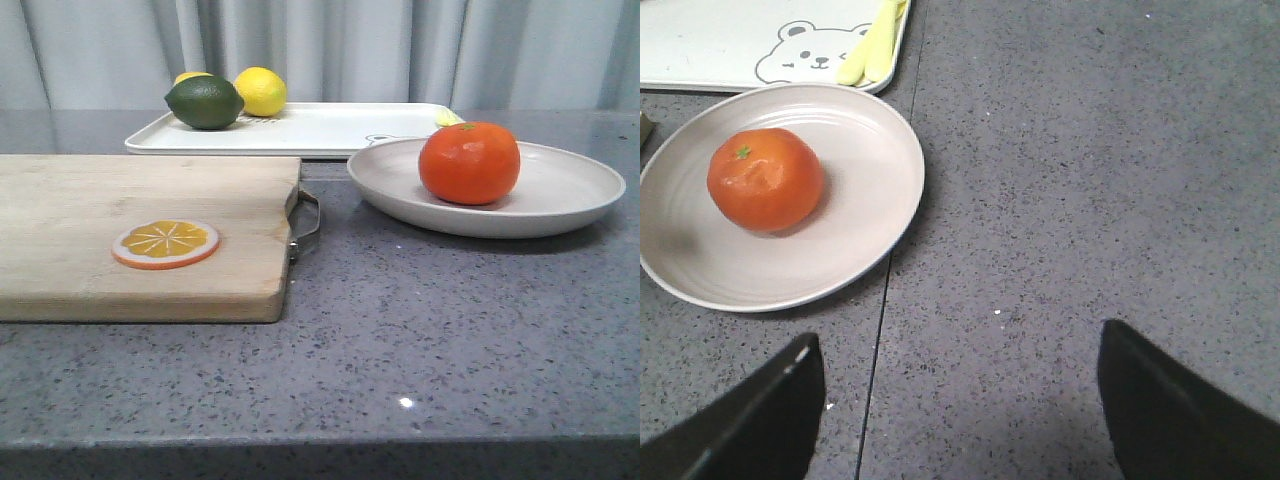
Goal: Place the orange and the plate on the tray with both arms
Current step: 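Lower the orange onto the plate, open the left gripper, withdraw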
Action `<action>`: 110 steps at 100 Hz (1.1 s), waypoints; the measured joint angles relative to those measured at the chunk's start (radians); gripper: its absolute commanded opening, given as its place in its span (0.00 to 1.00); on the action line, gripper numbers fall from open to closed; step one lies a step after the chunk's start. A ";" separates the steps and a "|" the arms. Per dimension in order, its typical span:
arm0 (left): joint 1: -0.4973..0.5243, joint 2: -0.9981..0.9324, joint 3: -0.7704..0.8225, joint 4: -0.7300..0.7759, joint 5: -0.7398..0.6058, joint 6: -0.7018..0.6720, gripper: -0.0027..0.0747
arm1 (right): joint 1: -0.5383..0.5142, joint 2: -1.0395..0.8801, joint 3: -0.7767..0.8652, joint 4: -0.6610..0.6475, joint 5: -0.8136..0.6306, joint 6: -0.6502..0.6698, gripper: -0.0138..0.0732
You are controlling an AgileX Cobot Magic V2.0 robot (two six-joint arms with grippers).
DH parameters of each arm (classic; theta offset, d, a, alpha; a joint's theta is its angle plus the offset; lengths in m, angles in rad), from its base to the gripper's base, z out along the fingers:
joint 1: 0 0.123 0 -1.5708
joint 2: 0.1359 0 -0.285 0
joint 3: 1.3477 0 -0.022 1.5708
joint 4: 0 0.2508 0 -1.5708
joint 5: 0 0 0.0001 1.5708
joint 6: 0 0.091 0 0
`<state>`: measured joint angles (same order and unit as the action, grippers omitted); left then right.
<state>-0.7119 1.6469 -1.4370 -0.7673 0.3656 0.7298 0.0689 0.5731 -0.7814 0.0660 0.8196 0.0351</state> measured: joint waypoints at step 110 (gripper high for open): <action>0.413 -0.854 0.855 -0.024 -0.180 -0.010 0.77 | 0.000 0.031 0.000 0.044 -0.012 -0.010 0.81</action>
<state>-0.2985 0.7929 -0.5825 -0.7916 0.1857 0.7199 0.0689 0.6039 -0.7814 0.1098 0.8078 0.0254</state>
